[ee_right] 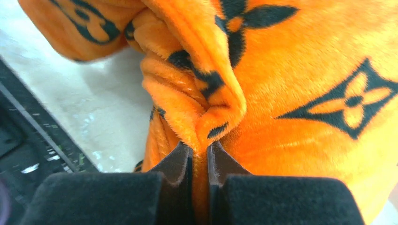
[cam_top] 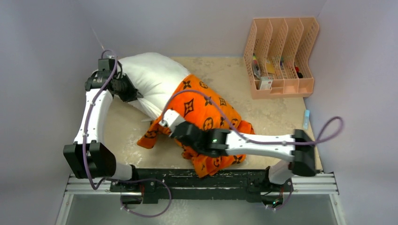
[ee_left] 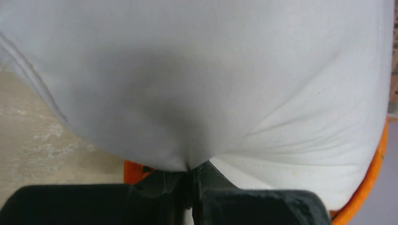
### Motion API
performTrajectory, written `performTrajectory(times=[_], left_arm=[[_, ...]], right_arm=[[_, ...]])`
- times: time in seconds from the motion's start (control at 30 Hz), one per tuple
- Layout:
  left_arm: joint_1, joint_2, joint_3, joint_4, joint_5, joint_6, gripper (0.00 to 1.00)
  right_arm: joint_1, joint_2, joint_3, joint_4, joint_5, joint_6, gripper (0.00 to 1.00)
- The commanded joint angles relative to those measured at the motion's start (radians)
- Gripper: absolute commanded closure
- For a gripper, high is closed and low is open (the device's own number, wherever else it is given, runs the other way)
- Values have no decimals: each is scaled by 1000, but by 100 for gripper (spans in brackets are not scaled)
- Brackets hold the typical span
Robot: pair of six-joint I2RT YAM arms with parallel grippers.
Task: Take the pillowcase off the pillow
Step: Remove the pillow from the pillowcase.
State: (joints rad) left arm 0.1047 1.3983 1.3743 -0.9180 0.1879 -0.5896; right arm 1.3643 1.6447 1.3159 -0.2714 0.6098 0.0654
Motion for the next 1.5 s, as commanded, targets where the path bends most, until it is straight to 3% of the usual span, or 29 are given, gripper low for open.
performTrajectory(times=[0.0,0.03,0.07,0.17,0.57,0.7,0.83,0.87,0.97,1.13,1.23,1.27,1.37,1.47], left_arm=[[49,64,175,186,-67,-3,100],[57,90,219,179,-60,-11,100],[60,122,270,169,-50,-15,100],[59,202,434,114,-76,-12,100],[85,299,441,144,-185,11,100],[87,326,485,142,-185,11,100],[88,324,480,136,-220,23,100],[91,320,475,133,-225,28,100],[93,294,422,141,-195,34,100],[82,173,173,238,-85,-7,100],[36,86,4,269,-46,-10,100],[22,55,-46,274,-35,-17,96],[7,-48,-214,304,39,-59,53],[6,-173,-381,352,94,-113,40]], right_arm=[[-22,-259,-170,-261,-355,122,100],[-59,-271,-174,-327,-533,159,100],[-79,-252,-158,-405,-595,184,100],[-23,-188,-155,-564,-563,260,100],[-10,-474,-337,-494,-1012,207,100],[-11,-505,-334,-518,-1065,202,100],[-10,-604,-304,-418,-1107,188,100],[-10,-628,-306,-420,-1048,195,100],[-12,-643,-247,-573,-652,268,99],[-11,-644,-227,-402,-532,238,94],[-11,-583,-228,-282,-391,247,99],[-11,-552,-223,-267,-320,261,100],[-22,-475,-208,-225,-212,262,100],[-74,-447,-202,-147,-297,245,100]])
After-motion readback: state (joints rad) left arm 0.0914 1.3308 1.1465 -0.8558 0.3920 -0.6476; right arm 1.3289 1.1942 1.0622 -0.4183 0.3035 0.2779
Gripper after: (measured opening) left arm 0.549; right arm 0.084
